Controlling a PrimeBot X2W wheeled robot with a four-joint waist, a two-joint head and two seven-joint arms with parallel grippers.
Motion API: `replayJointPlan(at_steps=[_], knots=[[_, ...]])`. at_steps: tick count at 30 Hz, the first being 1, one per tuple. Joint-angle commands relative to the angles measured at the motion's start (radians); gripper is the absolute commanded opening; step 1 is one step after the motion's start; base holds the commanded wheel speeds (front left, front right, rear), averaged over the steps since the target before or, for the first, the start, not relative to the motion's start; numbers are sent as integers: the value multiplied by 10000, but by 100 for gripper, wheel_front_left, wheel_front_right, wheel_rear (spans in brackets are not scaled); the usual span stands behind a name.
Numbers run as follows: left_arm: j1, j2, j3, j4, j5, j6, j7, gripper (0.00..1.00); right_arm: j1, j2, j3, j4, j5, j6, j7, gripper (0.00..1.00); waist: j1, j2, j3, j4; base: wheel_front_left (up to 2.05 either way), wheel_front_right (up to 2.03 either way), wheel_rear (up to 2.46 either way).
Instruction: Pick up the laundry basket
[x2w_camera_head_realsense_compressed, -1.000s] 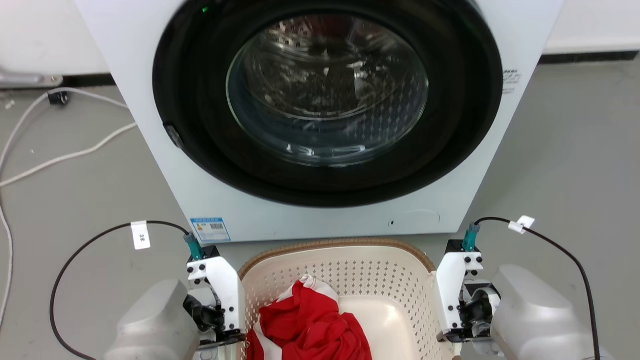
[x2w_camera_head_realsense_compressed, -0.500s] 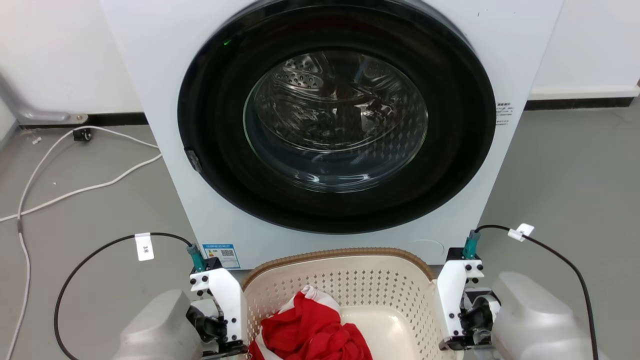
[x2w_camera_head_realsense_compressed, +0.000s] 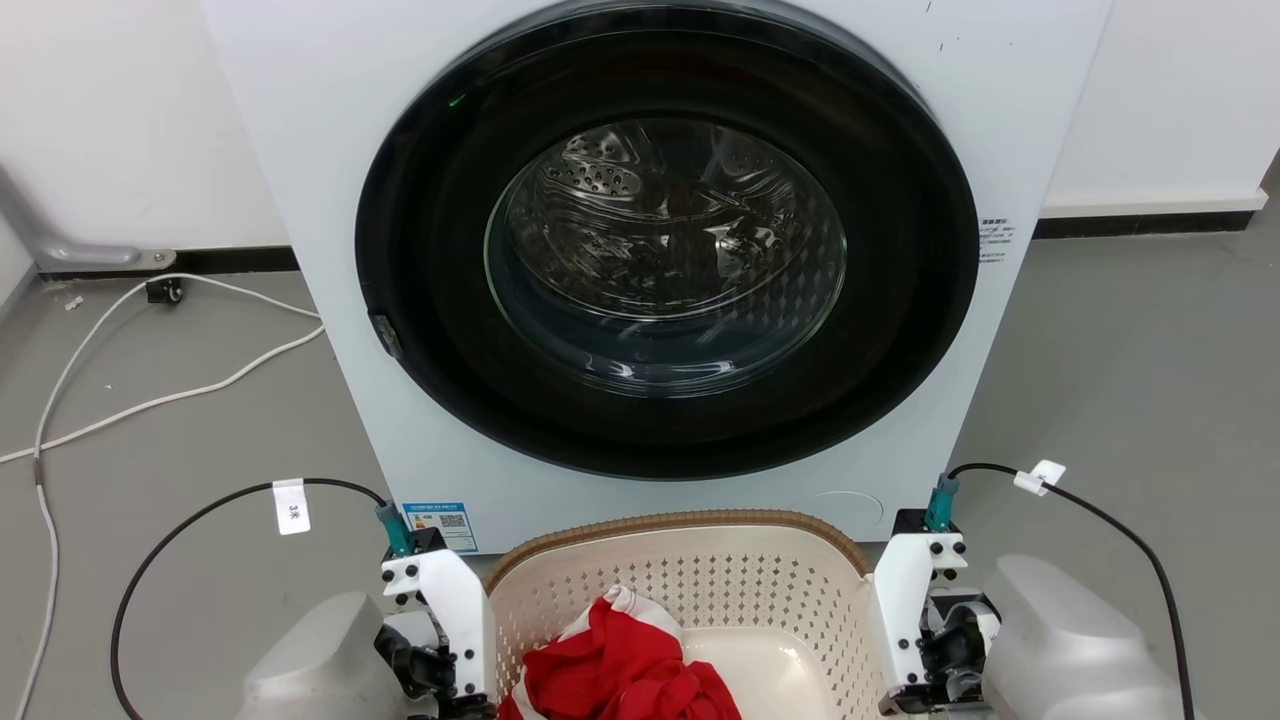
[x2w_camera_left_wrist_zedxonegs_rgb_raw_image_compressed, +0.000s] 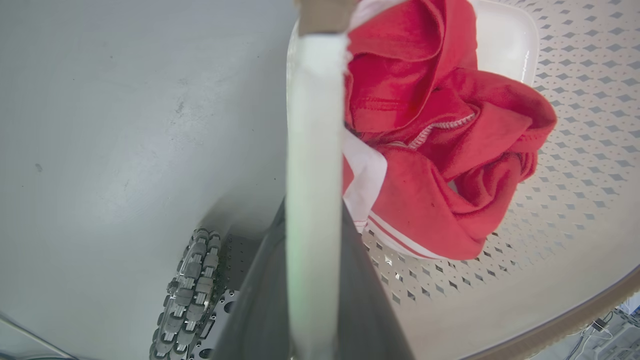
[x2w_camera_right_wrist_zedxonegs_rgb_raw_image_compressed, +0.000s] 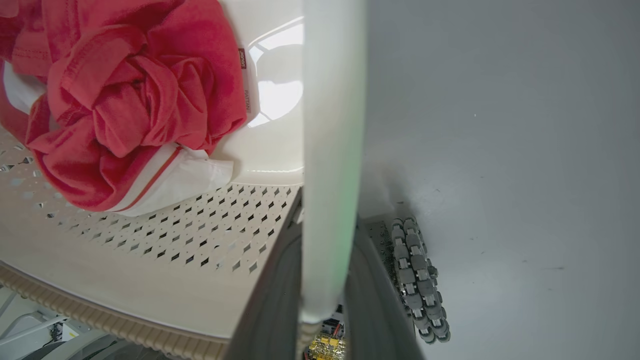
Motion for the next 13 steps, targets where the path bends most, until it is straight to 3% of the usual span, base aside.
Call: replayJointPlan(at_steps=[1, 13], knots=[[9, -316, -7, -205, -146, -109, -45, 0, 105, 339, -5, -136, 168, 135, 9, 0, 0, 0, 5, -7, 0, 0, 0], [69, -422, -81, -257, -237, -118, -120, 0, -25, 344, 58, -131, 140, 136, -63, 0, 0, 0, 69, 8, 0, 0, 0]])
